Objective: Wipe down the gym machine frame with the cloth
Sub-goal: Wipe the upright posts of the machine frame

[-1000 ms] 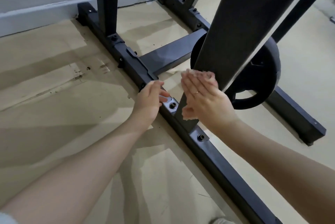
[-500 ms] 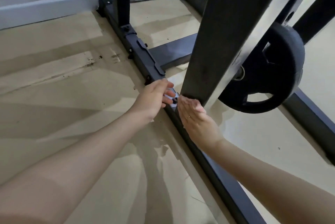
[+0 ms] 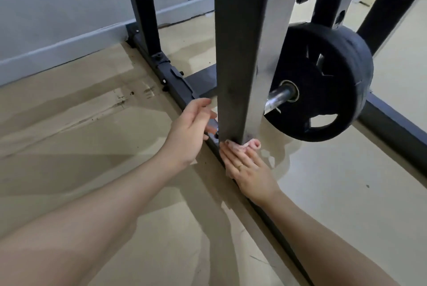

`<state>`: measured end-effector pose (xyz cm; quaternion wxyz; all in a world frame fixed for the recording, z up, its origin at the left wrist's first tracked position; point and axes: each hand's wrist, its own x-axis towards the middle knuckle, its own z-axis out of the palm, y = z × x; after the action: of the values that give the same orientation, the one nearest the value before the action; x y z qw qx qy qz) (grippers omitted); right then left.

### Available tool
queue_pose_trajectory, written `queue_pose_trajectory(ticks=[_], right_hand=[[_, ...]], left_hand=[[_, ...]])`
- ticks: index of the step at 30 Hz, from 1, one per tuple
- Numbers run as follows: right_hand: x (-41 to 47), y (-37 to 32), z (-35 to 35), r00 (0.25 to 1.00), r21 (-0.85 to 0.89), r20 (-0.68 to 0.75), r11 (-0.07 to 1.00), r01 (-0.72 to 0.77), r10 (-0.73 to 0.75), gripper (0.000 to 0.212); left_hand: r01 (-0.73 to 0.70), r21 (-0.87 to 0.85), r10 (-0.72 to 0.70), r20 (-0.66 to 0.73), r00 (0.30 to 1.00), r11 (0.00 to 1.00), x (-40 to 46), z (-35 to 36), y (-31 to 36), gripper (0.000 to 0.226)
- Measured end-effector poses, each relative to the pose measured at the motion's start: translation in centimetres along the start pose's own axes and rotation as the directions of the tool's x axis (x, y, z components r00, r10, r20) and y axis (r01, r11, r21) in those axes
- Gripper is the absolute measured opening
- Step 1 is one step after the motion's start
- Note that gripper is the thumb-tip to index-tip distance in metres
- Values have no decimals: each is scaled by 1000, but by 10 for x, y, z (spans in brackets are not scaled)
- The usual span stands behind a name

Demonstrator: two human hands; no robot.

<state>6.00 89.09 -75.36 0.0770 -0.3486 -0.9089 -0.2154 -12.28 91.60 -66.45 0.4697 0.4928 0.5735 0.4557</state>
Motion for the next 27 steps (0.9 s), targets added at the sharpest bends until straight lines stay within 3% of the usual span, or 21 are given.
queue_pose_trajectory(ticks=[1, 3, 5, 7, 8, 9, 11, 13, 16, 18, 20, 21, 23, 27], right_hand=[[-6, -4, 2, 999, 13, -33, 1000, 6, -5, 36], [-16, 8, 0, 993, 114, -101, 992, -52, 64, 51], [-22, 31, -12, 962, 330, -86, 919, -216, 258, 60], [-14, 49, -34, 836, 691, 99, 567, -448, 540, 60], [-7, 58, -41, 748, 736, 182, 415, -534, 639, 61], [0, 66, -45, 696, 742, 223, 344, -575, 683, 57], [17, 73, -53, 622, 809, 277, 171, -562, 733, 41], [42, 77, -63, 602, 904, 239, 52, -424, 762, 38], [81, 67, -83, 616, 948, 276, -104, -300, 738, 10], [95, 65, -94, 582, 911, 413, -303, -281, 701, 16], [99, 78, -102, 575, 779, 612, -539, -319, 543, 25], [100, 90, -106, 603, 709, 673, -606, -360, 429, 28], [103, 112, -115, 666, 677, 665, -650, -346, 338, 36], [112, 119, -135, 773, 797, 484, -571, -197, 409, 36]], left_hand=[[-28, 6, 28, 2, 1000, 1000, 0, 3, 4, 22], [-100, 56, 99, 17, 995, 993, -1, 11, 13, 37], [-178, 107, 178, 8, 984, 978, -2, 19, 27, 61], [-254, 145, 262, -42, 964, 956, 0, 28, 41, 74], [-282, 187, 301, -85, 950, 941, 2, 32, 49, 76], [-290, 240, 329, -143, 933, 926, 3, 35, 55, 79], [-243, 307, 333, -290, 897, 920, 5, 39, 67, 81], [-227, 318, 342, -375, 861, 921, 5, 39, 79, 76], [-265, 375, 410, -390, 825, 889, 2, 39, 96, 68], [-247, 367, 395, -412, 821, 897, 0, 40, 108, 71], [-237, 386, 400, -425, 812, 892, -2, 39, 118, 70], [-236, 403, 409, -425, 807, 884, -2, 39, 122, 67], [-234, 453, 430, -398, 811, 860, -3, 38, 127, 61], [-194, 447, 379, -373, 847, 873, -5, 43, 132, 69]])
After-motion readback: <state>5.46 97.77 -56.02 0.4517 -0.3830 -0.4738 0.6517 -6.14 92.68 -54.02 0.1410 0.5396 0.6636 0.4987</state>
